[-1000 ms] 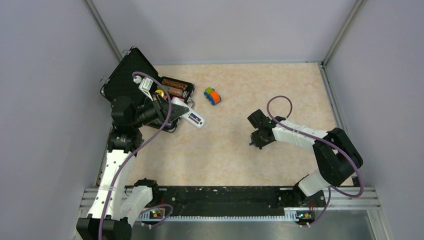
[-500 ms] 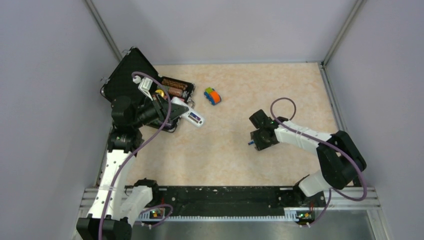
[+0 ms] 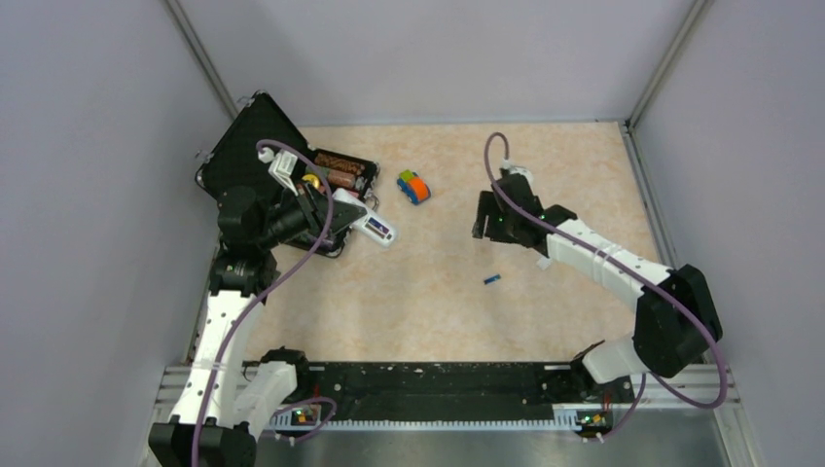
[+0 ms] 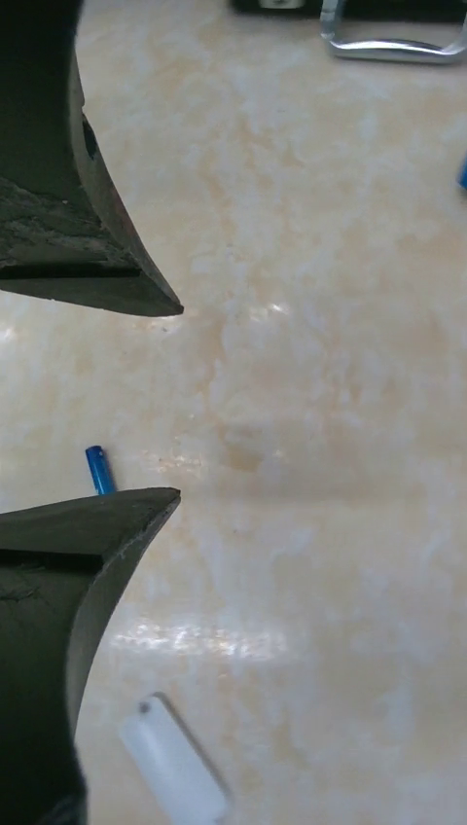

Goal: Load the batteries into the remote control

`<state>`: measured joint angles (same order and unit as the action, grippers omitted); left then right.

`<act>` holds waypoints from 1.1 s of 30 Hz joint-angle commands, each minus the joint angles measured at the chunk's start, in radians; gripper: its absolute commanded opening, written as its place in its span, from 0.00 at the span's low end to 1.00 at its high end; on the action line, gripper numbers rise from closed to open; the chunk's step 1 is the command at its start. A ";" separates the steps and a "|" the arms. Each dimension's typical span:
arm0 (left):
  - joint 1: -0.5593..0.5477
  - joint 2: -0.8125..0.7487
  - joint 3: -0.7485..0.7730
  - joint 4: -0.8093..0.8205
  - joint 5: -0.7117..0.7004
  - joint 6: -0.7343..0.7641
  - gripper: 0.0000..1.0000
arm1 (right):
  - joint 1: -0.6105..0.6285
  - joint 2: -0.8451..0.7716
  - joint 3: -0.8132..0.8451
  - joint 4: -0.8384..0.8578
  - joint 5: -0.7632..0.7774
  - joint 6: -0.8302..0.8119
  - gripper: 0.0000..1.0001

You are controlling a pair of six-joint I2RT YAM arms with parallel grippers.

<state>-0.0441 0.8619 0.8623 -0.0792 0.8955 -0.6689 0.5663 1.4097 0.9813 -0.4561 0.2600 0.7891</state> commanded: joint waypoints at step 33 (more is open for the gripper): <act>0.000 0.095 0.107 0.055 -0.053 0.060 0.00 | 0.017 0.202 0.025 -0.182 -0.487 -1.622 0.62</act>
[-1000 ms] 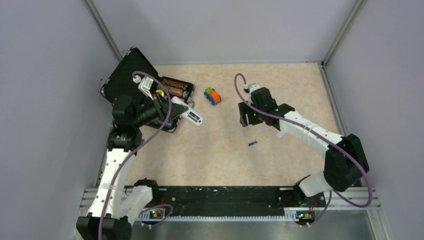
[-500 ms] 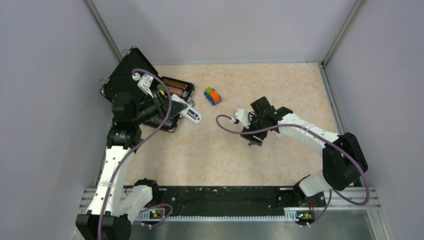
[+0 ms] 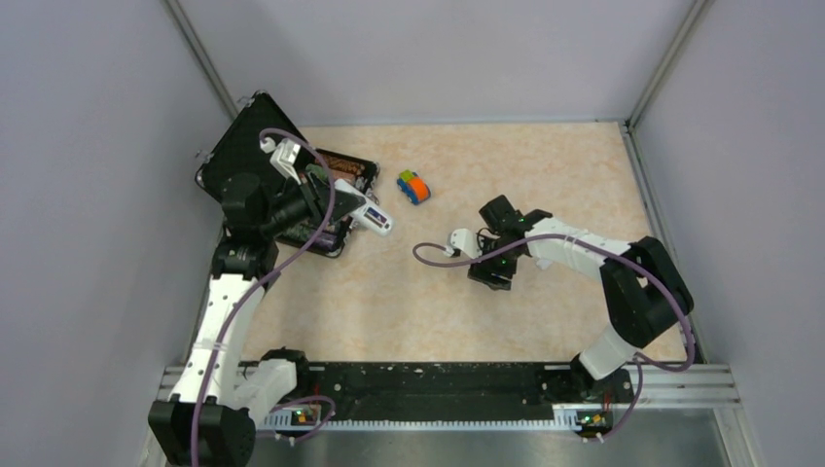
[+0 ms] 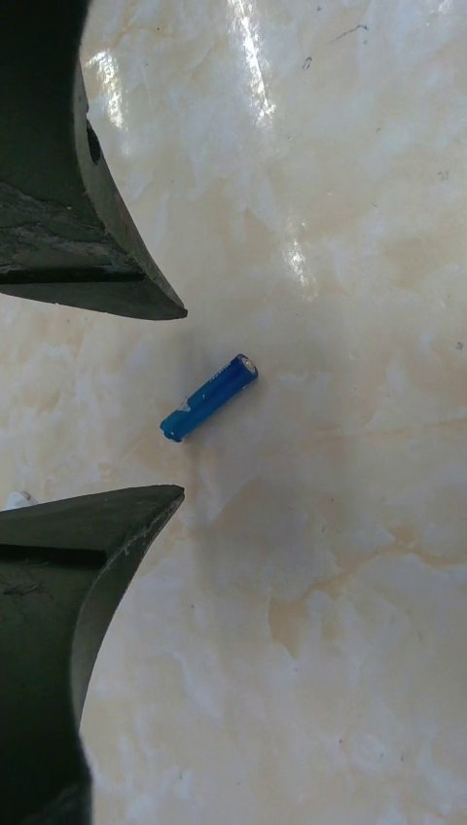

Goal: Load the batteries into the remote control

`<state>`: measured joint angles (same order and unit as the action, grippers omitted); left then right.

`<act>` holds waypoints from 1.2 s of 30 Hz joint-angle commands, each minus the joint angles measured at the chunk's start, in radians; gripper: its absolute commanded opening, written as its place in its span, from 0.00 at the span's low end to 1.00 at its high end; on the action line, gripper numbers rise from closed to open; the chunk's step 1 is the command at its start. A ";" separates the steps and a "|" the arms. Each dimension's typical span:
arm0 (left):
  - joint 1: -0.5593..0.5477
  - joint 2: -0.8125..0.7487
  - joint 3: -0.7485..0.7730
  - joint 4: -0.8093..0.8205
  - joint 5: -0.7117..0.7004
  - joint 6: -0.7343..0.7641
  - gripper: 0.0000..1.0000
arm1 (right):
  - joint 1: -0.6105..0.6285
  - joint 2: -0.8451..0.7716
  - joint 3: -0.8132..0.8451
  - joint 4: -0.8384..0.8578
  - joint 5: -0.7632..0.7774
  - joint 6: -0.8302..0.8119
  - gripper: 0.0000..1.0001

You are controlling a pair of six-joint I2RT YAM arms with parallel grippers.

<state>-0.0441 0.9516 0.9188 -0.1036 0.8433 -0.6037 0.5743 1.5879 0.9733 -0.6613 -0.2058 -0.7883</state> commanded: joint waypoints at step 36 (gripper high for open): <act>0.001 0.041 0.051 0.075 -0.017 0.020 0.00 | 0.039 -0.101 0.004 0.305 -0.103 0.189 0.00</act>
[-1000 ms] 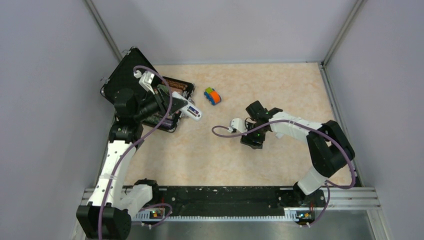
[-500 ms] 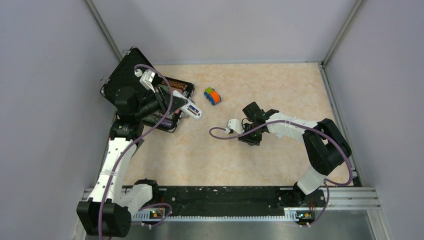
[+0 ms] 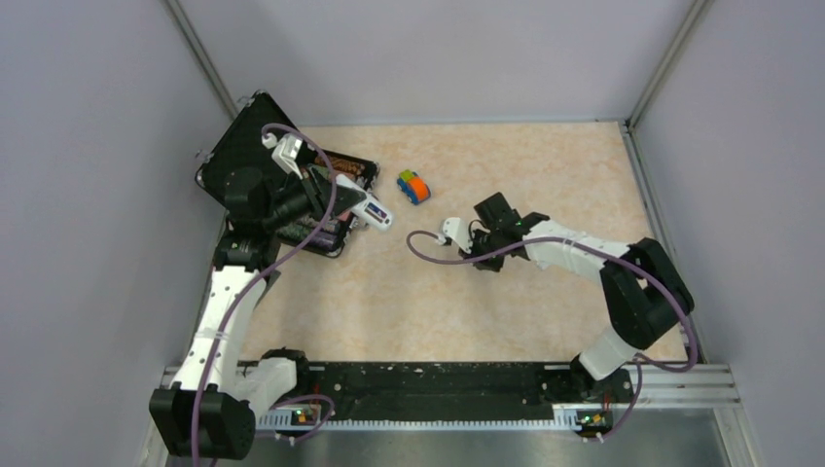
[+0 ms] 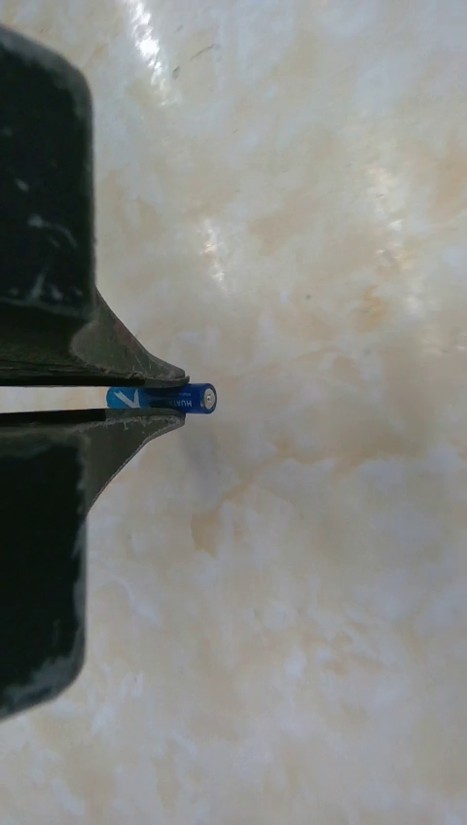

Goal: Load the batteries into the remote control

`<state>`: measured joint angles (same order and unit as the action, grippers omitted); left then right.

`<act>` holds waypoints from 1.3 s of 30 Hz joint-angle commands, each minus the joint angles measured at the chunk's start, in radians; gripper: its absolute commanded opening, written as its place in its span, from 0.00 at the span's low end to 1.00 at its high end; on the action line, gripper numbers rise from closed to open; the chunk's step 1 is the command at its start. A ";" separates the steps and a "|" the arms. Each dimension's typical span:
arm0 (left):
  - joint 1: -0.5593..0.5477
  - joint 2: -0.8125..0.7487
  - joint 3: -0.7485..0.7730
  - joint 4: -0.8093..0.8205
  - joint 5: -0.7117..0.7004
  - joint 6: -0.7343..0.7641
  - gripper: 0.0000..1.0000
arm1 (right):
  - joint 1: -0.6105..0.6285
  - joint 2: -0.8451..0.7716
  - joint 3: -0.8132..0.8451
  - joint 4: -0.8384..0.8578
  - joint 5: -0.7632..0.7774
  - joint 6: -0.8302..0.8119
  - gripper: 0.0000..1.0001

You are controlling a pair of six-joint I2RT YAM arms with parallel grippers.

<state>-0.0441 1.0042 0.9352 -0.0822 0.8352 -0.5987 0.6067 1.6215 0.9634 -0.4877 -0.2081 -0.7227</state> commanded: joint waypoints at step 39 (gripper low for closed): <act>-0.206 0.308 -0.172 0.830 0.251 -0.529 0.00 | 0.360 -0.465 0.216 0.308 0.193 0.931 0.00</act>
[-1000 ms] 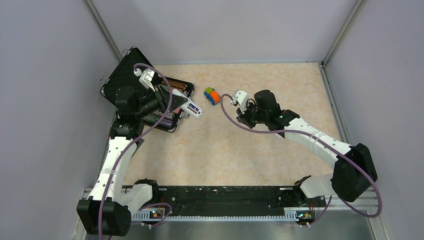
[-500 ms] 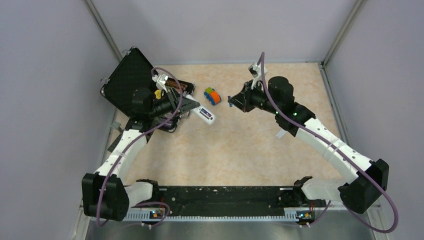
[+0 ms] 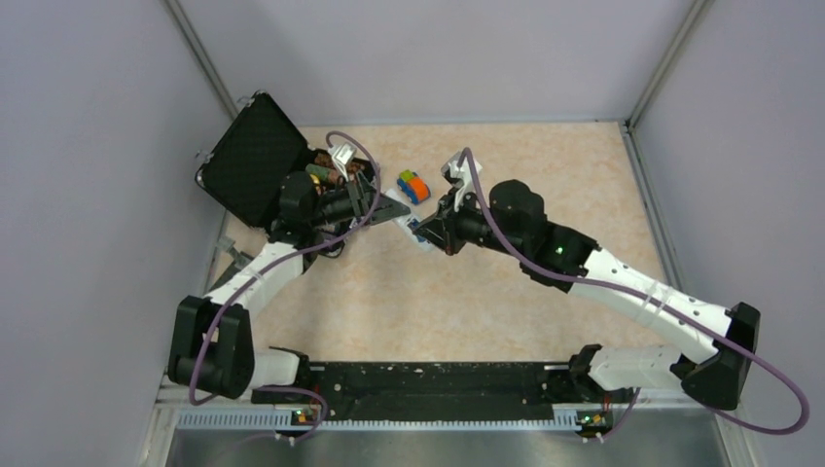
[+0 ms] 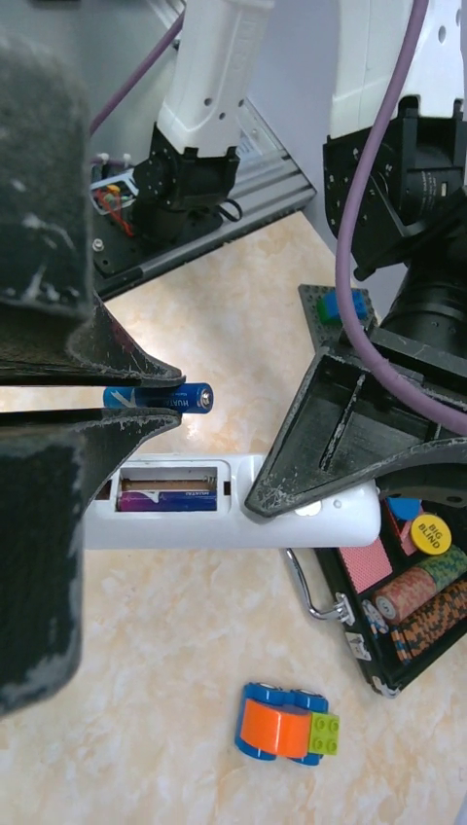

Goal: Load the batteries into the remote control

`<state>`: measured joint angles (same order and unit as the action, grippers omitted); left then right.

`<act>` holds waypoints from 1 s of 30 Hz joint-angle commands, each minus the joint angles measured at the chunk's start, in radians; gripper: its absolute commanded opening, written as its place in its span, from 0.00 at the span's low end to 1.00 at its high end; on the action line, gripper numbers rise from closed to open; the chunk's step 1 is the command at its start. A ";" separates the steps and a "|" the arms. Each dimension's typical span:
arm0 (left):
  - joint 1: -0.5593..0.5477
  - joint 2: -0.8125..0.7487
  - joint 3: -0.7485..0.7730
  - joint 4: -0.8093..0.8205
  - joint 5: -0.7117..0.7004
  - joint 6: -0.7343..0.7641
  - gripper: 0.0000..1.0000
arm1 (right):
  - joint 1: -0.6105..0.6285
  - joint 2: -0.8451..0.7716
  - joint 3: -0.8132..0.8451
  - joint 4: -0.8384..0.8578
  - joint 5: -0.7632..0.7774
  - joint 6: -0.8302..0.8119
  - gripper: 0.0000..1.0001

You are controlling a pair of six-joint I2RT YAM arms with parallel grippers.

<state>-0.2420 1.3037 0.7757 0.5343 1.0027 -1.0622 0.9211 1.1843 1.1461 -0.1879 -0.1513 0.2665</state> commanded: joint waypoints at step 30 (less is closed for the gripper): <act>-0.016 -0.025 -0.013 0.047 0.094 0.091 0.00 | 0.137 0.083 0.018 0.037 0.277 -0.176 0.00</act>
<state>-0.2554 1.3178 0.7582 0.5762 1.0916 -1.0111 1.0389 1.2552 1.1461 -0.1936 0.1089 0.1143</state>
